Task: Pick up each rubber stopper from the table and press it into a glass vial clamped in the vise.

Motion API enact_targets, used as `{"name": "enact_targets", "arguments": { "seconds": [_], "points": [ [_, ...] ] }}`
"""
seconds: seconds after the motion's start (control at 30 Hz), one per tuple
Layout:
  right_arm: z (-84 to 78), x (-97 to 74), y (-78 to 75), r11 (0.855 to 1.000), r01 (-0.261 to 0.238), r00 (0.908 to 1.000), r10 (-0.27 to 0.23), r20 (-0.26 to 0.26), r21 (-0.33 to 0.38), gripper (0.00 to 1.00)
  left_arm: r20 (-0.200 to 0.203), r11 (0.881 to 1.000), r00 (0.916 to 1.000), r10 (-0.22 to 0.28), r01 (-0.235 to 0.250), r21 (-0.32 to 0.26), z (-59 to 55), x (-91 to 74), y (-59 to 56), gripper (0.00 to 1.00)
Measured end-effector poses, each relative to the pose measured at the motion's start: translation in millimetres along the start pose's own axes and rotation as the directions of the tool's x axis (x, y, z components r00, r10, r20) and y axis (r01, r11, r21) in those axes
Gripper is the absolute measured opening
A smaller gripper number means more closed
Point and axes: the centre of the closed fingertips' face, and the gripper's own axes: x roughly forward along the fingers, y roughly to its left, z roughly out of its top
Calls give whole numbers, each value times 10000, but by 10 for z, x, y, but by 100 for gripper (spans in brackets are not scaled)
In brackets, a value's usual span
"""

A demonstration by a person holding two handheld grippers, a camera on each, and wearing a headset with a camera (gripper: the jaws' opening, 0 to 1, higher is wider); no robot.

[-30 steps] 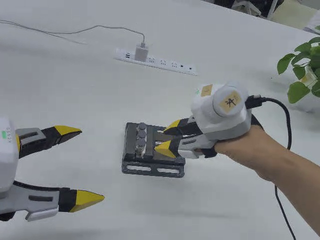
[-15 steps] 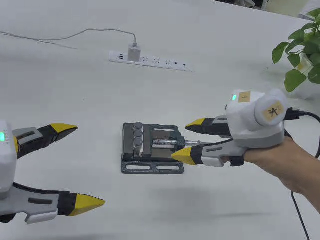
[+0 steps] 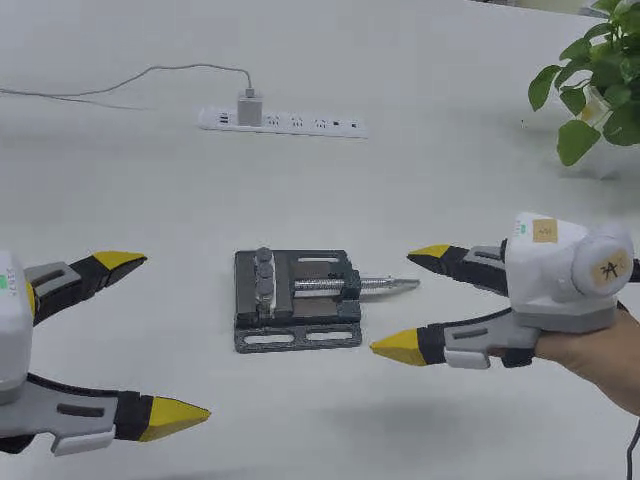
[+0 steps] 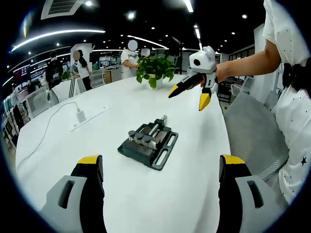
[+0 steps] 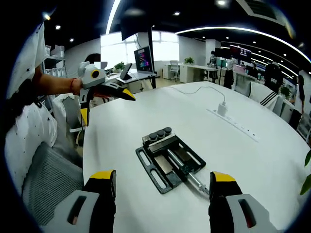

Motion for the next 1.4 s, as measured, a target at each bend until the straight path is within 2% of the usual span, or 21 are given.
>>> {"name": "enact_targets", "arguments": {
  "seconds": [0.27,0.47,0.73,1.4],
  "points": [
    [-137,-125,4,9997,-36,9993,28,378,224,86,-174,9997,9996,-223,223,-29,-30,60,-45,99],
    [-161,-144,49,9994,-155,9982,138,578,297,92,-255,9997,9994,-253,251,-73,-58,67,-65,99],
    [-169,-162,86,9994,-138,9979,118,641,318,92,-333,9996,9990,-292,291,-49,-71,58,-79,99],
    [-130,-213,123,9996,-154,9975,137,699,247,90,-184,9991,9990,-416,416,-40,-23,76,-110,99]
  ]
}}
